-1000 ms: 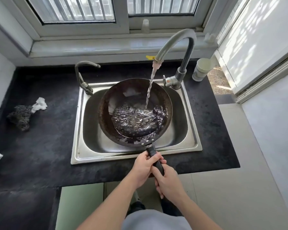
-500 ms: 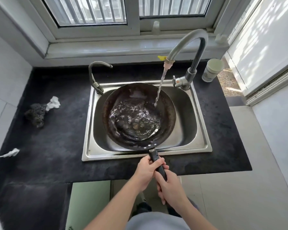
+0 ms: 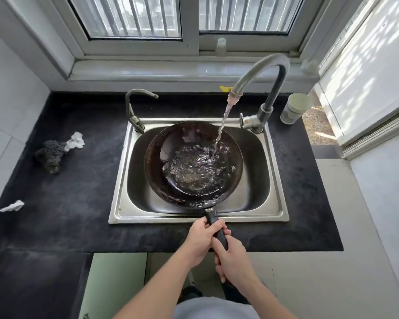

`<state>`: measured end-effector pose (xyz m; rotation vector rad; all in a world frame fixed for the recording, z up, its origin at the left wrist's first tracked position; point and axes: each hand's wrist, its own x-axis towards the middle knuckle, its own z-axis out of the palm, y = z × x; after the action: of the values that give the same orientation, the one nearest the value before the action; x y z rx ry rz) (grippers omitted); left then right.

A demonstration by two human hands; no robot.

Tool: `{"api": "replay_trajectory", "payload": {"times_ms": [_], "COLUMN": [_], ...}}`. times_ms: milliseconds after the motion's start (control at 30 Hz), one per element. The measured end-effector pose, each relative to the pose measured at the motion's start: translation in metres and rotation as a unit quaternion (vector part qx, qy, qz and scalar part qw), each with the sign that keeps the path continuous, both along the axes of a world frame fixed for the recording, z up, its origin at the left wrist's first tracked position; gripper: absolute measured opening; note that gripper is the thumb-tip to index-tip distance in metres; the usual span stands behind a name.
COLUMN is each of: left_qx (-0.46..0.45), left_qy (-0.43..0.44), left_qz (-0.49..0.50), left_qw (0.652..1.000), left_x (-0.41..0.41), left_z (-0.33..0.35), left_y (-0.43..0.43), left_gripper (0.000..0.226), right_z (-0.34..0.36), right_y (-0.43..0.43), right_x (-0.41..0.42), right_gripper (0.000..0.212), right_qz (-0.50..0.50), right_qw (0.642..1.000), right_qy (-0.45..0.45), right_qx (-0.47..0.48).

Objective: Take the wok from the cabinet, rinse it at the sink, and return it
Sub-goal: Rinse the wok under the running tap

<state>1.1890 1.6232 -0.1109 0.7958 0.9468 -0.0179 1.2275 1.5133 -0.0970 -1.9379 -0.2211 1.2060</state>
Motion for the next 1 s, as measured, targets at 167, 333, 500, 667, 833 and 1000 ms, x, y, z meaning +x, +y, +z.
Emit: {"api": "replay_trajectory", "payload": {"times_ms": [167, 333, 500, 667, 833, 1000], "left_qx": [0.010, 0.001, -0.007, -0.006, -0.008, 0.014], "left_qy": [0.002, -0.010, -0.021, -0.021, -0.002, 0.010], "left_qz": [0.015, 0.013, -0.011, -0.009, -0.003, 0.006], "left_qw": [1.000, 1.000, 1.000, 1.000, 1.000, 1.000], "left_x": [-0.010, -0.020, -0.011, 0.007, 0.009, -0.004], "left_z": [0.000, -0.006, -0.010, -0.006, -0.003, -0.001], "left_y": [0.000, -0.008, -0.018, -0.023, -0.016, -0.005], "left_gripper": [0.014, 0.015, 0.009, 0.007, 0.010, 0.012], "right_z": [0.002, 0.002, 0.002, 0.001, 0.002, 0.002], "right_y": [0.002, -0.010, -0.024, -0.027, -0.018, -0.008], "right_x": [-0.008, -0.016, -0.010, 0.006, 0.013, 0.003], "right_gripper": [0.027, 0.028, 0.026, 0.023, 0.023, 0.024], "right_qz": [0.012, 0.012, 0.008, 0.009, 0.030, 0.039], "right_qw": [1.000, 1.000, 1.000, 1.000, 1.000, 0.999], "right_qy": [0.005, 0.017, 0.004, -0.002, -0.008, -0.001], "right_qx": [0.006, 0.009, 0.006, -0.008, -0.006, 0.007]}}
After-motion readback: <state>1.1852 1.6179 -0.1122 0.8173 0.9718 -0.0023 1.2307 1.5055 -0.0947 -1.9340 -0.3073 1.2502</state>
